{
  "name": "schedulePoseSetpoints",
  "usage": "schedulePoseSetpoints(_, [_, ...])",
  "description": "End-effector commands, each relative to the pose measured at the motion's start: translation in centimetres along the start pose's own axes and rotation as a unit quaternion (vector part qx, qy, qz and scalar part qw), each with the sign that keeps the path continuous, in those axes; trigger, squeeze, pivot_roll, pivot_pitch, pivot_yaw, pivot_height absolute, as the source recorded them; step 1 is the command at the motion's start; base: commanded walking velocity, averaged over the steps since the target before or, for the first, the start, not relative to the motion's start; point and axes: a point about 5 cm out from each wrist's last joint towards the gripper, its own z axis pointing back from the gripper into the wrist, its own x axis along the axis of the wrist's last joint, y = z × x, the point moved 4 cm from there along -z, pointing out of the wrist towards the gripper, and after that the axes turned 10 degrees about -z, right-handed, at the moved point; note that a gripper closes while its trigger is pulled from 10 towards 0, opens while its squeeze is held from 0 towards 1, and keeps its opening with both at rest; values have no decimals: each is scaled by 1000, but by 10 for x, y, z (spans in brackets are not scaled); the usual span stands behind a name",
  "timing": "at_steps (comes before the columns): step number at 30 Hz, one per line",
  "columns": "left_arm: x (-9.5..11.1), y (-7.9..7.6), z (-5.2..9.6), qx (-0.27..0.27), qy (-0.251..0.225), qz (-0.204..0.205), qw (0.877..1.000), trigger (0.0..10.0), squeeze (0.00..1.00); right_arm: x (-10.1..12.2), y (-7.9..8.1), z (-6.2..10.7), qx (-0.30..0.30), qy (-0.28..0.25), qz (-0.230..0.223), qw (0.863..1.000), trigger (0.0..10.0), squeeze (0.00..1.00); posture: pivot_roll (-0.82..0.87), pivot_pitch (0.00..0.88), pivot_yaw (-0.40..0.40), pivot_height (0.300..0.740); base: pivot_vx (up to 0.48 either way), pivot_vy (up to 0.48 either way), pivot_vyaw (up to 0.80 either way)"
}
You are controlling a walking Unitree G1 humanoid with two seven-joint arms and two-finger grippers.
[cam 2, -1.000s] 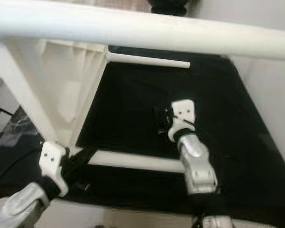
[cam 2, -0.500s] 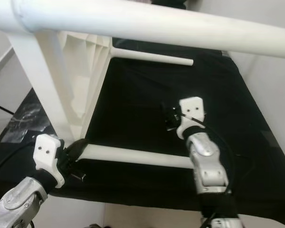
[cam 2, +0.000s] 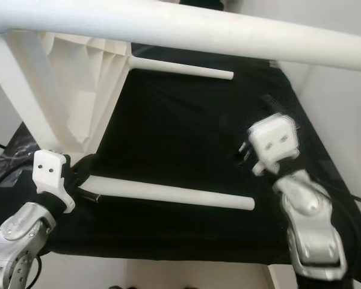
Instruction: Building children table
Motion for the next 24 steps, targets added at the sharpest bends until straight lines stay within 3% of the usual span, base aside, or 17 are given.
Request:
schedulePoseSetpoints(1, [-6, 0, 1, -4, 8, -1, 1000, 10000, 0, 15, 2, 3, 33, -13, -9, 999, 10000, 0, -49, 182, 15, 740, 0, 0, 0])
schedulePoseSetpoints(4, [-7, 1, -3, -8, 6, 1, 1000, 10000, 0, 36, -1, 15, 99, 1, 14, 995, 10000, 0, -55, 166, 37, 740, 0, 0, 0])
schedulePoseSetpoints(11, [-9, 3, -6, -10, 5, 2, 1000, 10000, 0, 74, -11, 31, 153, -28, 33, 987, 10000, 0, -46, 149, 60, 740, 0, 0, 0])
schedulePoseSetpoints(15, [-10, 3, -7, -11, 4, 4, 1000, 10000, 0, 93, -20, 39, 156, -45, 63, 985, 10000, 0, -37, 142, 71, 740, 0, 0, 0])
schedulePoseSetpoints(20, [-10, 3, -7, -11, 4, 4, 1000, 10000, 0, 98, -24, 40, 151, -48, 75, 985, 10000, 0, -37, 142, 71, 740, 0, 0, 0])
schedulePoseSetpoints(24, [-10, 2, -11, -16, 1, 4, 1000, 10000, 0, 122, -38, 66, 157, -52, 96, 982, 10000, 0, -35, 135, 77, 740, 0, 0, 0])
